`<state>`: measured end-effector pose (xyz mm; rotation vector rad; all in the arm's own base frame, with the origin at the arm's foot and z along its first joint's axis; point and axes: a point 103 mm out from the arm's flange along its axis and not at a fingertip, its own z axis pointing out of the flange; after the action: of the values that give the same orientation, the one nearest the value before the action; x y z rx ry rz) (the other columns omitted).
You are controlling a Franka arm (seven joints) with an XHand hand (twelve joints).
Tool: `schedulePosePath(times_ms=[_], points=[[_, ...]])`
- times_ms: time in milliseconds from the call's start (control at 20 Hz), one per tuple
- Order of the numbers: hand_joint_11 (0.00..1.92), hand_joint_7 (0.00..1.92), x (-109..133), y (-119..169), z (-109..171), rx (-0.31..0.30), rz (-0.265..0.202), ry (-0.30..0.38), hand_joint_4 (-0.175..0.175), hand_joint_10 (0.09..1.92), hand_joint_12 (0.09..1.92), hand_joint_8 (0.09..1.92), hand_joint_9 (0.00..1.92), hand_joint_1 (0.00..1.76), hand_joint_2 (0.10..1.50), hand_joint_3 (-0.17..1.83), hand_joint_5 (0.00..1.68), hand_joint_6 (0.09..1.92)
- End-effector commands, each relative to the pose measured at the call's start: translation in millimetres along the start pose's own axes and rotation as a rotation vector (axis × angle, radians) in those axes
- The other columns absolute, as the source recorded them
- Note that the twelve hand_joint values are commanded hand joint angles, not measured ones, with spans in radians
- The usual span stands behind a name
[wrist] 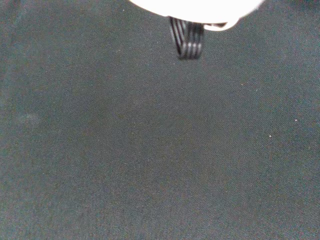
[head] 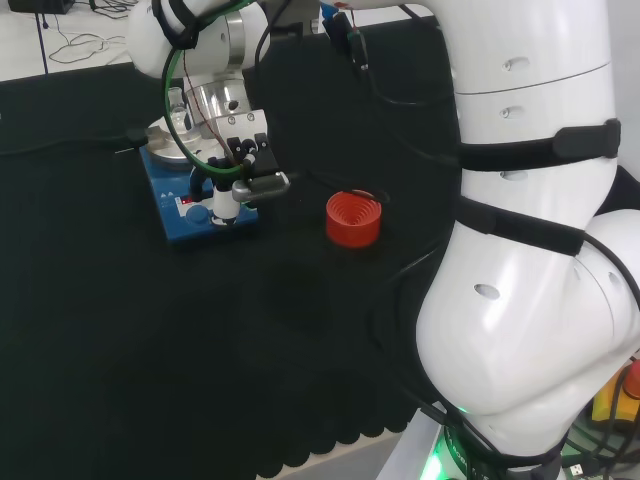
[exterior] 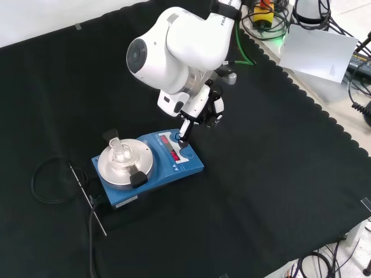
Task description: Turn on the heater.
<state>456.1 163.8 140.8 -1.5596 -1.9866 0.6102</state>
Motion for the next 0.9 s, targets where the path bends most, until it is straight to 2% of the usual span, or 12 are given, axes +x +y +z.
schedulePosePath(times_ms=[50, 900], points=[[1.22, 1.59, -1.0, 2.3, 1.9, 0.010, -0.002, 0.002, -0.075, 1.51, 1.32, 1.65, 1.63, 1.42, 0.68, 1.04, 0.20, 0.48], [1.22, 1.59, -1.4, 4.9, 5.2, 0.032, 0.002, -0.007, -0.077, 1.51, 1.32, 1.65, 1.63, 1.42, 0.68, 1.04, 0.24, 0.50]])
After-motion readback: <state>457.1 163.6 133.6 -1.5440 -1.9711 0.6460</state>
